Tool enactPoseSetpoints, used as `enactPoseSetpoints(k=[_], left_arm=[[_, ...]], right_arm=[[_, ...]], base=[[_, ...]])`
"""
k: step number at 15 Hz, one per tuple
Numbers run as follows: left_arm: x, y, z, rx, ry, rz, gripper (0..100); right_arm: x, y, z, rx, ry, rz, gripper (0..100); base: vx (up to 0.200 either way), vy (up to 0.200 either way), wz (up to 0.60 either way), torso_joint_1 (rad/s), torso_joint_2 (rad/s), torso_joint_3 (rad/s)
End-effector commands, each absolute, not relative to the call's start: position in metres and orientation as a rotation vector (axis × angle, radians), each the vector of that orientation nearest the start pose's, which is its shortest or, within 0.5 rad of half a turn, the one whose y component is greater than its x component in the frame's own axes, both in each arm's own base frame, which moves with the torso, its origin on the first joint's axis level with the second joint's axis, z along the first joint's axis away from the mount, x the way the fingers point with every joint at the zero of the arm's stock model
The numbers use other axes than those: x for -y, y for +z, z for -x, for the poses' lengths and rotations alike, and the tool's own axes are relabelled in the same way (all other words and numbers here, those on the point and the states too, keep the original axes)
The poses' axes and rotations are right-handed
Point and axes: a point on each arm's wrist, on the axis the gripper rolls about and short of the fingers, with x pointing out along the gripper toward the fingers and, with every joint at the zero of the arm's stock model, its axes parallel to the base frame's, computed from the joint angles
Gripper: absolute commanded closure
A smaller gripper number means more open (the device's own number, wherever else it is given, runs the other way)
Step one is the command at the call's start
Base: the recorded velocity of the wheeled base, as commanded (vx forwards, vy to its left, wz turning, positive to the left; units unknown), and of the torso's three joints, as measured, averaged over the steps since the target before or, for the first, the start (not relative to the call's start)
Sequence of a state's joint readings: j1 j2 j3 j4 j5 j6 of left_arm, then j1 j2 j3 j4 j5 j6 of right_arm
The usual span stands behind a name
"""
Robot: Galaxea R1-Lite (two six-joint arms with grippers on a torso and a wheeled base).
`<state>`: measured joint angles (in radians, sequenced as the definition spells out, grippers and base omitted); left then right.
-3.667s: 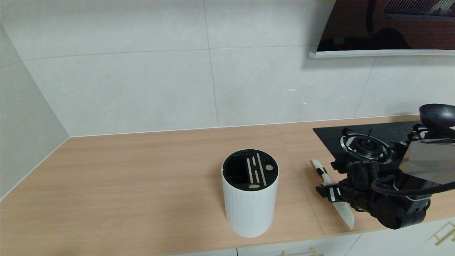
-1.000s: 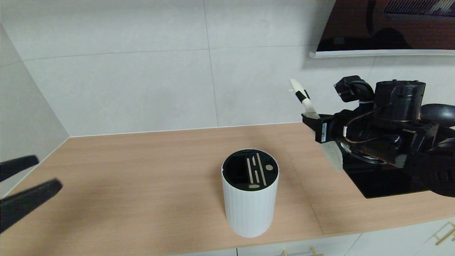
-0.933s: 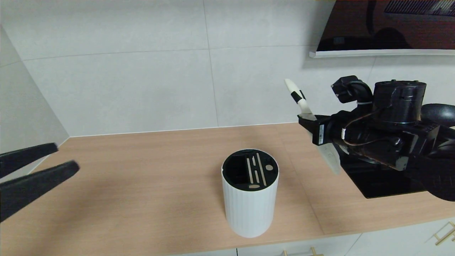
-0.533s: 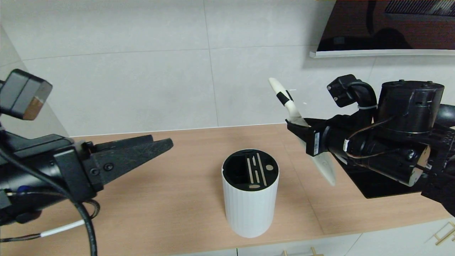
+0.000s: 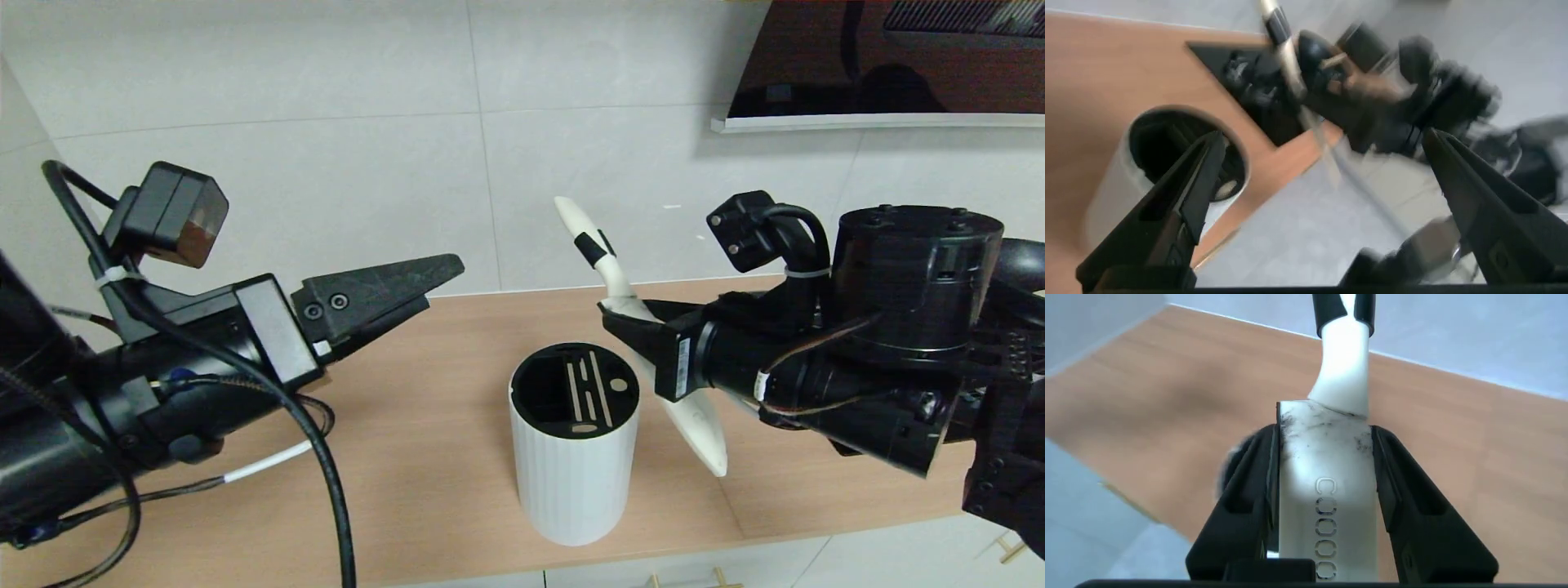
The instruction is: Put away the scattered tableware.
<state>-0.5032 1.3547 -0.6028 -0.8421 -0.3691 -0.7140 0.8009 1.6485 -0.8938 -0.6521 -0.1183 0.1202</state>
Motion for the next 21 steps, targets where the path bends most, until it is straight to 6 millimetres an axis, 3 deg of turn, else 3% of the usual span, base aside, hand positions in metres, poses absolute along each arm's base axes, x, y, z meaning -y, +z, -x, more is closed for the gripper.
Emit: enactPoseSetpoints(k=[1,3,8,15,21], left_arm=[[0.122,0.226,-0.198,-0.247,-0.835,0.677,0],[0.141,0.215,-0.207,-0.217,-0.792,0.669,0],[0.164,0.207,-0.209,-0.209,-0.804,0.652,0],[0.173,0.196,-0.221,-0.200,-0.781,0.655,0],[0.175,0.198,-0.225,-0.164,-0.751,0.665,0]], right_arm=[[-0.232,0.219,-0.211,-0.156,0.712,-0.084,100],[-0.241,0.217,-0.206,-0.168,0.741,-0.099,100],[-0.253,0.217,-0.196,-0.190,0.789,-0.149,100],[-0.260,0.218,-0.187,-0.184,0.831,-0.187,100],[-0.262,0.214,-0.180,-0.199,0.851,-0.176,100]], base=[[0.000,0.000,0.00,0.000,0.00,0.000],[0.000,0.000,0.00,0.000,0.00,0.000],[0.000,0.000,0.00,0.000,0.00,0.000],[0.000,0.000,0.00,0.000,0.00,0.000],[0.000,0.000,0.00,0.000,0.00,0.000]])
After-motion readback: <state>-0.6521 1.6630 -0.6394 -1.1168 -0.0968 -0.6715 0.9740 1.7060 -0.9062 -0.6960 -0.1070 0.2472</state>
